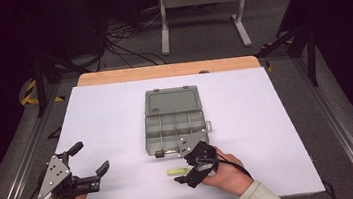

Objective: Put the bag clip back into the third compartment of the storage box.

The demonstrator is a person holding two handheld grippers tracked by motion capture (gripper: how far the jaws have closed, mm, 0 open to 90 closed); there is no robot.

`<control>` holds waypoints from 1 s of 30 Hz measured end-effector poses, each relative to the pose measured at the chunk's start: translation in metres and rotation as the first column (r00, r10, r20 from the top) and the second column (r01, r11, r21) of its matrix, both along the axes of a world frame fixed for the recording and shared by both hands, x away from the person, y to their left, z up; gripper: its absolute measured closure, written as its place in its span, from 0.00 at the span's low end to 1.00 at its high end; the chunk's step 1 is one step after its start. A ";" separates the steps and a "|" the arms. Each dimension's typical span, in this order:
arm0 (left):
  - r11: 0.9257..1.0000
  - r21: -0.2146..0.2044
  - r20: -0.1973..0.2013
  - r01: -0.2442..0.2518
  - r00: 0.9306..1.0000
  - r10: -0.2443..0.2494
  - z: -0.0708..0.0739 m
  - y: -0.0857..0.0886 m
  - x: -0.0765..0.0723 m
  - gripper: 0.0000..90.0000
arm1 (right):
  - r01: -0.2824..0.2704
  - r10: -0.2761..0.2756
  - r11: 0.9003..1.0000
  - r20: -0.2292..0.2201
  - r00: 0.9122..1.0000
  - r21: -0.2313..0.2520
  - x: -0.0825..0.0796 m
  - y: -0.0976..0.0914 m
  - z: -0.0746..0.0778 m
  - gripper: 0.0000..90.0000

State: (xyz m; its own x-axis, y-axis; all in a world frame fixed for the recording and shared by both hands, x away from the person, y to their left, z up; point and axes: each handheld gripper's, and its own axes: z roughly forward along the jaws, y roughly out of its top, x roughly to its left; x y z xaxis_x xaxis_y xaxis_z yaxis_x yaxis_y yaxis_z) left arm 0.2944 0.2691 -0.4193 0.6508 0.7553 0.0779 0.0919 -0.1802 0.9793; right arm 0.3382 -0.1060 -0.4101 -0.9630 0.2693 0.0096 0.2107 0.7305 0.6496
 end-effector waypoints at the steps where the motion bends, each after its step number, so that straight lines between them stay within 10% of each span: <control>1: 1.000 0.000 0.000 0.000 1.000 0.000 0.000 0.000 0.000 0.01 | 0.002 -0.002 1.000 0.000 1.000 0.001 0.001 -0.001 0.000 0.18; 18: 1.000 -0.001 -0.004 0.003 1.000 -0.003 -0.001 -0.001 0.001 0.01 | -0.044 0.042 0.996 -0.027 0.999 -0.077 0.010 0.008 -0.021 0.37; 30: 1.000 0.004 -0.001 0.004 1.000 -0.004 -0.001 -0.001 0.001 0.01 | -0.096 0.094 0.989 -0.019 0.995 -0.114 0.012 0.016 -0.029 0.74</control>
State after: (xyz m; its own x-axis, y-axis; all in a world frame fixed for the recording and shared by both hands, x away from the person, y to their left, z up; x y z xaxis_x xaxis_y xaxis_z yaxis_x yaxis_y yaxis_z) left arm 0.2955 0.2679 -0.4201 0.6539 0.7523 0.0804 0.0921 -0.1847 0.9785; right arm 0.3504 -0.0896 -0.4391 -0.9843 0.1766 -0.0027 0.1451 0.8174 0.5575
